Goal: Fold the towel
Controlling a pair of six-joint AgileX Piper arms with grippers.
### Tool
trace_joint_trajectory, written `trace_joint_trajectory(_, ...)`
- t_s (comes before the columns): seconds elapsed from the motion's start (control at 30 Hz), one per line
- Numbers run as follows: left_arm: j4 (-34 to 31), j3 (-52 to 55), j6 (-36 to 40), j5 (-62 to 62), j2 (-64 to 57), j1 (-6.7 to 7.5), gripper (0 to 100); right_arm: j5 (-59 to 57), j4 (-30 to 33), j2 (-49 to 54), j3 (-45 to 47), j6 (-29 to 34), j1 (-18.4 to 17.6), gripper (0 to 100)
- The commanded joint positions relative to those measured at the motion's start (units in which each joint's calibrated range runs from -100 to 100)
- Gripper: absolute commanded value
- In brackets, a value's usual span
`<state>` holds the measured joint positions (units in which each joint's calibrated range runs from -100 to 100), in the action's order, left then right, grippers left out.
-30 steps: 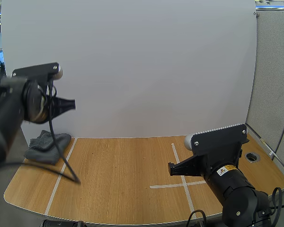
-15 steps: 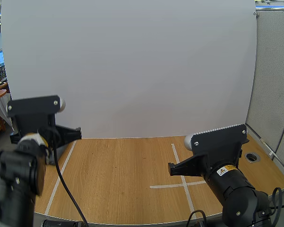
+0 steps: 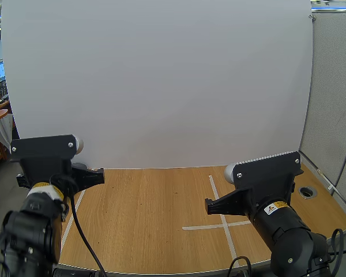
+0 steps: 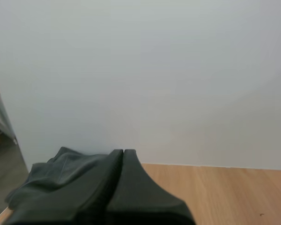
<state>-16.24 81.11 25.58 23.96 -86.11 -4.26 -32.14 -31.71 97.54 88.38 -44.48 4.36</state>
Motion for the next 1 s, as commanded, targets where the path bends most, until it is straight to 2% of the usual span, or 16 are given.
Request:
trace_joint_trajectory(0.0,0.70,7.51,0.75,-2.20,-9.71,4.00,0,0.37,0.32,0.42,0.30,0.33,-0.06,0)
trace_joint_trajectory(0.2,1.31,14.62,0.75,-2.60,-13.89,4.08,0,0.37,0.32,0.42,0.30,0.33,-0.06,0)
trace_joint_trajectory(0.3,4.02,18.55,0.75,-3.29,-13.89,4.08,0,0.37,0.32,0.42,0.30,0.33,-0.06,0)
trace_joint_trajectory(0.8,2.84,18.89,-0.75,-3.76,-13.89,4.08,0,0.37,0.32,0.42,0.30,0.33,-0.06,0)
trace_joint_trajectory(0.97,13.57,18.89,-12.05,-1.31,-13.89,4.08,0,0.37,0.32,0.42,0.30,0.33,-0.06,0)
